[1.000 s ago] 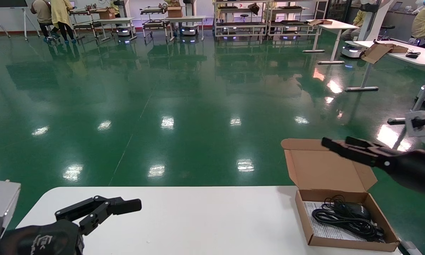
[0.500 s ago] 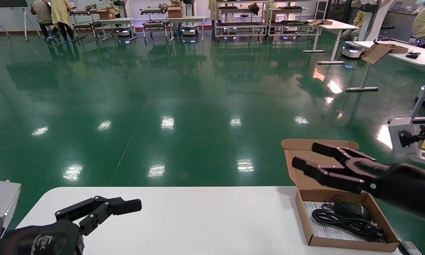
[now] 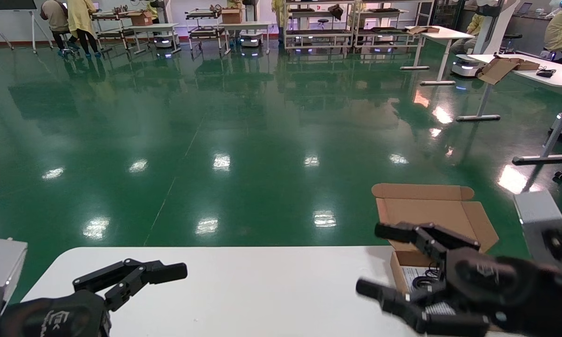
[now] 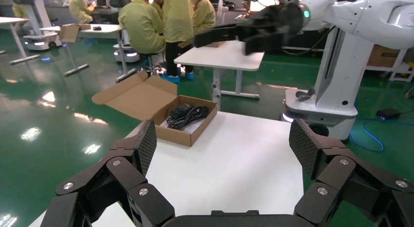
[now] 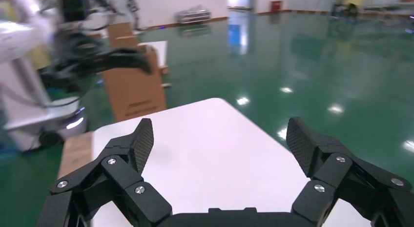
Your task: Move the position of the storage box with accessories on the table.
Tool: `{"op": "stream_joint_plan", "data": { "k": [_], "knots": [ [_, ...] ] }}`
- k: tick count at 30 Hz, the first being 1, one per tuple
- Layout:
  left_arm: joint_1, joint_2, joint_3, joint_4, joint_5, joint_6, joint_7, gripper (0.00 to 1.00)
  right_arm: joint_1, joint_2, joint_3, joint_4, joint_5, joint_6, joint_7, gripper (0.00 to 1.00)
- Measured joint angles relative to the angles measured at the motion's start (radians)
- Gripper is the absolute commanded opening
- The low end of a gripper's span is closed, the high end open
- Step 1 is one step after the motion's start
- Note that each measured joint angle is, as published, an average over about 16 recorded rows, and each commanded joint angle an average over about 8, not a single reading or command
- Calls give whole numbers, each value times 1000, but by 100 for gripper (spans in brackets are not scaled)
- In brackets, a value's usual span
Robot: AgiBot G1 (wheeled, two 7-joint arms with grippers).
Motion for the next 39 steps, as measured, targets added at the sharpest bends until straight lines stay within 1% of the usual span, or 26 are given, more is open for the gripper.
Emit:
{"op": "stream_joint_plan", "data": {
  "k": [10, 16, 22, 39],
  "knots": [
    [0, 0, 0, 0, 0, 0, 0, 100, -101, 35, 88, 192, 1, -95, -13, 100],
    [0, 0, 0, 0, 0, 0, 0, 100, -137, 47, 119, 259, 1, -130, -18, 100],
    [0, 0, 0, 0, 0, 0, 0, 100, -147, 51, 129, 279, 0, -139, -19, 100],
    [0, 0, 0, 0, 0, 0, 0, 100, -136, 47, 118, 256, 1, -128, -18, 100]
  ]
}}
